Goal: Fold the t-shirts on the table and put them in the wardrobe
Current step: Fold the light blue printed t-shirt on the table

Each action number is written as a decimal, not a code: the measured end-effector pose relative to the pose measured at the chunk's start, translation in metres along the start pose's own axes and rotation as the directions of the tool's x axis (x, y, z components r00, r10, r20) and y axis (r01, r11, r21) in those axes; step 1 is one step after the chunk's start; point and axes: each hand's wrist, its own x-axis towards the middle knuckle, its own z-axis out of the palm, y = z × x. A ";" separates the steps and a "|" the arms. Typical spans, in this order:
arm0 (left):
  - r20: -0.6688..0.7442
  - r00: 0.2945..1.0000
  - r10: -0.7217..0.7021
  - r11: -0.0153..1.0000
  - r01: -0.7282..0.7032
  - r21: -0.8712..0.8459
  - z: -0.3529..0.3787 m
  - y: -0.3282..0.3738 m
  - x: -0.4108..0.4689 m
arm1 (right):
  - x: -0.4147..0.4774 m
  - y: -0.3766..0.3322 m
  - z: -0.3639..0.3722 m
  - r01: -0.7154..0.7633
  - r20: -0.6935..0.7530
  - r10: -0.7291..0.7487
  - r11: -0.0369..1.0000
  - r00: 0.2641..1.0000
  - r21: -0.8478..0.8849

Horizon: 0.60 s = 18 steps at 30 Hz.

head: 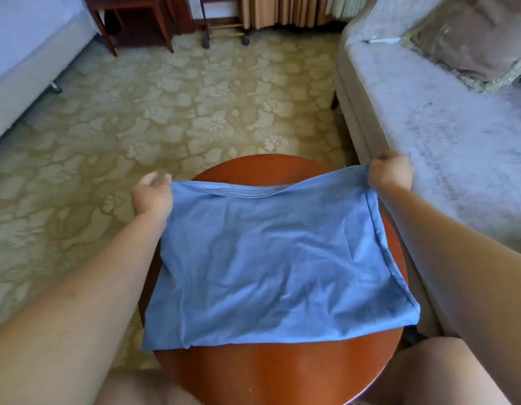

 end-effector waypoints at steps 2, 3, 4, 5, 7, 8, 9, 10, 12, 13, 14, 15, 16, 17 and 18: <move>0.073 0.996 0.049 0.972 -0.065 0.224 0.011 -0.015 -0.005 | -0.006 0.008 0.009 0.009 0.020 -0.008 0.999 1.000 -0.035; 0.104 0.990 0.092 0.942 -0.120 0.312 0.015 -0.021 -0.011 | -0.012 0.011 0.013 0.046 0.039 -0.043 0.997 0.998 -0.054; 0.124 0.982 0.142 0.904 -0.180 0.389 0.017 -0.023 -0.020 | -0.019 0.013 0.015 0.095 0.052 -0.091 0.993 0.994 -0.069; 0.145 0.970 0.195 0.858 -0.241 0.455 0.017 -0.025 -0.030 | -0.028 0.014 0.017 0.149 0.061 -0.144 0.985 0.988 -0.086; 0.215 0.935 0.282 0.746 -0.355 0.564 0.015 -0.028 -0.056 | -0.049 0.016 0.022 0.276 0.103 -0.264 0.954 0.959 -0.116; 0.262 0.917 0.300 0.694 -0.398 0.600 0.013 -0.031 -0.071 | -0.061 0.019 0.026 0.325 0.148 -0.305 0.936 0.941 -0.138; 0.308 0.902 0.302 0.650 -0.431 0.626 0.011 -0.034 -0.085 | -0.075 0.022 0.030 0.362 0.205 -0.327 0.916 0.923 -0.170; 0.351 0.892 0.287 0.613 -0.452 0.648 0.007 -0.038 -0.099 | -0.090 0.026 0.033 0.390 0.258 -0.333 0.896 0.907 -0.213; 0.408 0.883 0.233 0.548 -0.466 0.695 -0.001 -0.049 -0.121 | -0.121 0.036 0.037 0.428 0.327 -0.329 0.850 0.886 -0.306; 0.419 0.886 0.200 0.523 -0.458 0.718 -0.006 -0.055 -0.129 | -0.135 0.043 0.036 0.441 0.353 -0.318 0.824 0.880 -0.356; 0.422 0.891 0.168 0.509 -0.445 0.737 -0.012 -0.062 -0.135 | -0.147 0.050 0.034 0.446 0.375 -0.299 0.797 0.878 -0.408; 0.420 0.896 0.144 0.498 -0.433 0.752 -0.018 -0.069 -0.140 | -0.157 0.058 0.031 0.445 0.393 -0.276 0.774 0.877 -0.451; 0.421 0.898 0.126 0.486 -0.426 0.763 -0.025 -0.076 -0.144 | -0.164 0.066 0.028 0.437 0.403 -0.250 0.759 0.880 -0.483; 0.429 0.896 0.114 0.469 -0.429 0.772 -0.032 -0.083 -0.146 | -0.170 0.075 0.024 0.424 0.406 -0.225 0.747 0.886 -0.512; 0.442 0.890 0.112 0.457 -0.441 0.773 -0.039 -0.089 -0.148 | -0.175 0.084 0.020 0.412 0.403 -0.204 0.734 0.892 -0.540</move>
